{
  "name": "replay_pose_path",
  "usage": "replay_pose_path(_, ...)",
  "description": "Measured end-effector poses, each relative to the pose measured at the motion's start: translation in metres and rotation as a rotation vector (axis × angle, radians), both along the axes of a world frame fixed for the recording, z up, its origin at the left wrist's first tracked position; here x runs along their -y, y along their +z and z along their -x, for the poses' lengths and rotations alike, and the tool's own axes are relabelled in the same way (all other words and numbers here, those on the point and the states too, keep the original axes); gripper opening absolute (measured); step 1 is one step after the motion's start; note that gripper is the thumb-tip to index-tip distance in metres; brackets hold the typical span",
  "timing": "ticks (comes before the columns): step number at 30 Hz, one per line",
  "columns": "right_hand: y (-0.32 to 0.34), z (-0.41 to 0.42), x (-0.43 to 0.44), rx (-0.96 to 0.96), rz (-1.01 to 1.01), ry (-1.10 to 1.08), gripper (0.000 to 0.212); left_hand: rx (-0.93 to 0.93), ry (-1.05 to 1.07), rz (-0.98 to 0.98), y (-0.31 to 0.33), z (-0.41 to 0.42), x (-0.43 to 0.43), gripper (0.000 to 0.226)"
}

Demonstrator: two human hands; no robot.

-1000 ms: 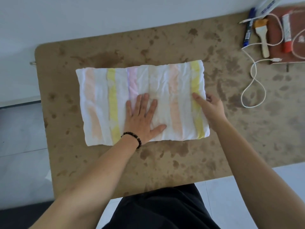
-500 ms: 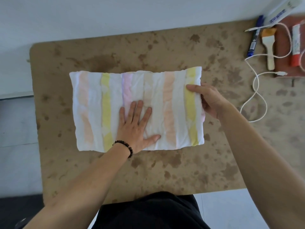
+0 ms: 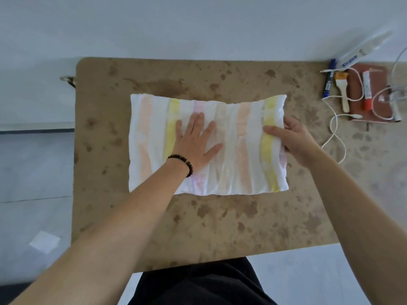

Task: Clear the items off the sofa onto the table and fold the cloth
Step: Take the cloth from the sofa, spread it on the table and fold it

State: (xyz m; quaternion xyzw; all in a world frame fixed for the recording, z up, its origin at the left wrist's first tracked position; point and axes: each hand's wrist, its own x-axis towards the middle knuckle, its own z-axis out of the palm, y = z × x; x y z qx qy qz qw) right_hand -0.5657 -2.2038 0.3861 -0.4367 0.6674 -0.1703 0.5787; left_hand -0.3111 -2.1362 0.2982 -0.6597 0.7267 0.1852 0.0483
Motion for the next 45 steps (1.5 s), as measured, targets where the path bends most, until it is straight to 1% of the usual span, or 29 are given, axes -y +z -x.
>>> replay_pose_path(2, 0.019, -0.026, -0.004, 0.071, 0.037, -0.038, 0.041, -0.039, 0.104, 0.094, 0.008, -0.022, -0.03, 0.066)
replay_pose_path(4, 0.034, -0.058, -0.007, 0.137, 0.082, -0.047, 0.046, -0.131, 0.355, 0.134, 0.008, -0.046, -0.064, 0.064)
replay_pose_path(7, 0.04, -0.126, -0.009, 0.174, 0.099, -0.002, 0.055, -0.452, 0.892, 0.058, 0.009, -0.087, -0.101, 0.053)
replay_pose_path(8, 0.035, -0.152, -0.009, 0.175, 0.105, 0.014, 0.058, -0.621, 0.986, 0.044, 0.012, -0.099, -0.107, 0.044)
replay_pose_path(9, 0.032, -0.178, -0.01, 0.17, 0.101, 0.034, 0.062, -0.781, 1.031, 0.033, 0.017, -0.109, -0.111, 0.042)
replay_pose_path(10, 0.023, -0.203, -0.011, 0.175, 0.075, 0.064, 0.064, -0.887, 1.051, 0.013, 0.025, -0.117, -0.113, 0.044)
replay_pose_path(12, 0.006, -0.247, -0.021, 0.249, -0.075, 0.152, 0.07, -0.967, 1.069, -0.066, 0.032, -0.13, -0.116, 0.043)
replay_pose_path(14, -0.01, -0.276, -0.037, 0.288, -0.238, 0.287, 0.076, -1.022, 1.132, -0.151, 0.029, -0.142, -0.116, 0.052)
replay_pose_path(16, -0.022, -0.279, -0.047, 0.284, -0.226, 0.318, 0.065, -1.094, 1.206, -0.195, 0.029, -0.149, -0.116, 0.059)
replay_pose_path(17, -0.025, -0.272, -0.05, 0.305, -0.188, 0.25, 0.057, -1.111, 1.212, -0.19, 0.033, -0.15, -0.115, 0.058)
replay_pose_path(18, -0.025, -0.263, -0.053, 0.342, -0.143, 0.146, 0.049, -1.096, 1.207, -0.163, 0.033, -0.15, -0.114, 0.055)
replay_pose_path(19, -0.022, -0.251, -0.057, 0.337, -0.056, 0.06, 0.042, -1.051, 1.182, -0.127, 0.037, -0.148, -0.113, 0.046)
replay_pose_path(20, -0.018, -0.238, -0.061, 0.256, 0.07, 0.02, 0.036, -0.968, 1.138, -0.086, 0.041, -0.144, -0.111, 0.033)
replay_pose_path(21, -0.015, -0.224, -0.067, 0.115, 0.211, 0.034, 0.033, -0.855, 1.063, -0.041, 0.046, -0.138, -0.11, 0.028)
replay_pose_path(23, -0.02, -0.197, -0.079, -0.216, 0.489, 0.176, 0.033, -0.567, 0.793, 0.088, 0.041, -0.125, -0.107, 0.051)
replay_pose_path(24, -0.026, -0.186, -0.085, -0.355, 0.594, 0.299, 0.033, -0.428, 0.666, 0.103, 0.033, -0.121, -0.105, 0.059)
replay_pose_path(25, -0.036, -0.178, -0.089, -0.454, 0.64, 0.441, 0.034, -0.32, 0.551, 0.078, 0.025, -0.116, -0.105, 0.06)
replay_pose_path(26, -0.045, -0.172, -0.091, -0.516, 0.612, 0.586, 0.037, -0.263, 0.484, 0.005, 0.018, -0.11, -0.108, 0.06)
replay_pose_path(28, -0.059, -0.166, -0.096, -0.54, 0.437, 0.811, 0.048, -0.201, 0.457, -0.114, 0.004, -0.1, -0.123, 0.062)
replay_pose_path(29, -0.065, -0.165, -0.098, -0.522, 0.372, 0.862, 0.052, -0.155, 0.441, -0.12, -0.002, -0.097, -0.131, 0.064)
replay_pose_path(31, -0.071, -0.164, -0.096, -0.48, 0.355, 0.855, 0.054, -0.09, 0.42, -0.118, -0.006, -0.098, -0.137, 0.067)
replay_pose_path(34, -0.072, -0.165, -0.091, -0.414, 0.447, 0.69, 0.053, -0.165, 0.466, -0.126, 0.005, -0.104, -0.122, 0.067)
replay_pose_path(36, -0.072, -0.167, -0.089, -0.352, 0.45, 0.42, 0.054, -0.347, 0.624, -0.02, 0.017, -0.105, -0.103, 0.073)
replay_pose_path(38, -0.069, -0.17, -0.084, -0.315, 0.291, 0.139, 0.062, -0.569, 0.942, 0.017, 0.024, -0.109, -0.076, 0.083)
replay_pose_path(40, -0.07, -0.173, -0.075, -0.259, 0.078, -0.016, 0.07, -0.704, 1.234, -0.066, 0.027, -0.114, -0.047, 0.09)
replay_pose_path(41, -0.07, -0.174, -0.07, -0.234, 0.016, -0.02, 0.072, -0.72, 1.278, -0.124, 0.027, -0.114, -0.034, 0.091)
replay_pose_path(42, -0.072, -0.175, -0.067, -0.224, -0.015, 0.013, 0.075, -0.696, 1.253, -0.18, 0.028, -0.113, -0.025, 0.09)
replay_pose_path(44, -0.075, -0.178, -0.062, -0.234, -0.038, 0.079, 0.077, -0.596, 1.124, -0.239, 0.03, -0.108, -0.016, 0.081)
replay_pose_path(45, -0.076, -0.18, -0.061, -0.254, -0.035, 0.097, 0.076, -0.553, 1.07, -0.223, 0.028, -0.106, -0.015, 0.072)
